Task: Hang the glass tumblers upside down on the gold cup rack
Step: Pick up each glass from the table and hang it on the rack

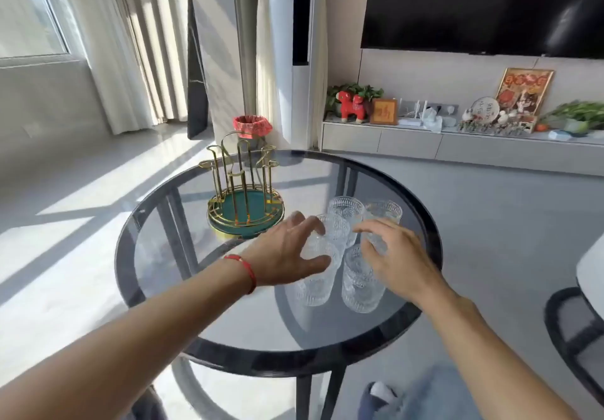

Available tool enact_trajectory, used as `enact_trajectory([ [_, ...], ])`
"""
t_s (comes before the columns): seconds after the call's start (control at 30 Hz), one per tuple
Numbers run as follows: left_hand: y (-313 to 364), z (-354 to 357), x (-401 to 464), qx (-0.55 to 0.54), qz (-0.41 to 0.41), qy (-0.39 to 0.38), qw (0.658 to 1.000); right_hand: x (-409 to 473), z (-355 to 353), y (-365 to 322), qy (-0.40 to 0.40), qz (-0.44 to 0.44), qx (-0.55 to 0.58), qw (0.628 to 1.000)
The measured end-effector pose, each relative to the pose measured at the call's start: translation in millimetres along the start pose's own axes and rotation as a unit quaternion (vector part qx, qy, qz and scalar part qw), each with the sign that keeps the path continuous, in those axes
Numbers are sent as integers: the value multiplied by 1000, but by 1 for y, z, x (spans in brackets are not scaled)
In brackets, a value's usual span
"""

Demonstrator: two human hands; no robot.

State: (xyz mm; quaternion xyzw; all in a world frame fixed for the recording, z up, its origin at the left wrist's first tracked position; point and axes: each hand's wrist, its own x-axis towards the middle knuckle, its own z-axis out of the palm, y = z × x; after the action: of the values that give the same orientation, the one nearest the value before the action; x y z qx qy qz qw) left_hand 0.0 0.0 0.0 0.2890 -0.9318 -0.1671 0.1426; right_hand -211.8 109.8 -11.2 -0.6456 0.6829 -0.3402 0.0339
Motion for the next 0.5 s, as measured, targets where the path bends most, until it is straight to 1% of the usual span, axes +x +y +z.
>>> enact_trajectory([
  [0.1, -6, 19, -8, 13, 9, 40, 999, -11, 11, 2, 26, -29, 9, 999],
  [0.3, -22, 42, -5, -69, 12, 78, 994, 5, 23, -2, 9, -38, -6, 999],
  [0.4, -27, 45, -8, -88, 20, 129, 988, 4, 26, -3, 16, -43, 16, 999],
  [0.5, -35, 43, -14, -140, -20, 165, 976, 2, 28, -9, 39, -40, 50, 997],
])
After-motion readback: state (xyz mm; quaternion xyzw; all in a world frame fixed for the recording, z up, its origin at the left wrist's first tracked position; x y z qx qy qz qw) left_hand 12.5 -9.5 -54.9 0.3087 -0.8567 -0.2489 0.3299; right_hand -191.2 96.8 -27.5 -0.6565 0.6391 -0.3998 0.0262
